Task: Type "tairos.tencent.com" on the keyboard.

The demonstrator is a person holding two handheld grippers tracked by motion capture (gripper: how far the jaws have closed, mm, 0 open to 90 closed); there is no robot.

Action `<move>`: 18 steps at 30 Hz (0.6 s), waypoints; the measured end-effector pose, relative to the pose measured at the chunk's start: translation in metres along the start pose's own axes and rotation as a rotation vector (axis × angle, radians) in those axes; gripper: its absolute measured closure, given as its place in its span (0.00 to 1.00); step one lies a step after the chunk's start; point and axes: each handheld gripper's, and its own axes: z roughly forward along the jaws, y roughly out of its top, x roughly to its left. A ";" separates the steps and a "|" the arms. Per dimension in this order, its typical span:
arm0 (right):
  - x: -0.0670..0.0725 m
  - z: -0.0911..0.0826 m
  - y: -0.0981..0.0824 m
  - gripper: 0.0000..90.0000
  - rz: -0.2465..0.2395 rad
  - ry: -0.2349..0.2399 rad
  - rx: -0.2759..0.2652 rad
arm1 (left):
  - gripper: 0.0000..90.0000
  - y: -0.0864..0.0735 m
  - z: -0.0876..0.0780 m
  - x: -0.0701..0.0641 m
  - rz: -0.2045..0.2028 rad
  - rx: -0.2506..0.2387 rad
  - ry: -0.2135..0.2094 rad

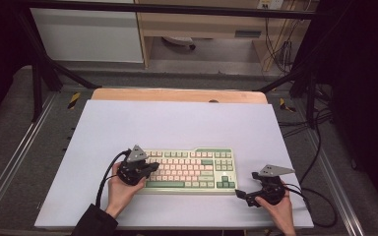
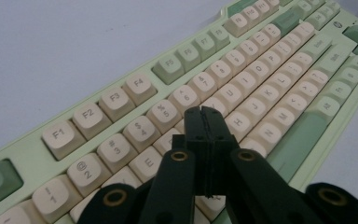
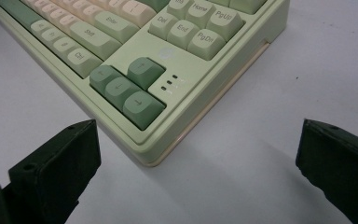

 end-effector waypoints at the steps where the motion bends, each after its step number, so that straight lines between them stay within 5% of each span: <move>1: 0.000 0.000 0.000 0.00 0.000 0.000 0.000 | 1.00 -0.001 -0.001 0.001 -0.002 -0.001 0.003; 18: 0.000 0.001 0.000 0.00 0.000 -0.002 0.003 | 1.00 -0.028 -0.033 0.019 -0.033 -0.004 0.047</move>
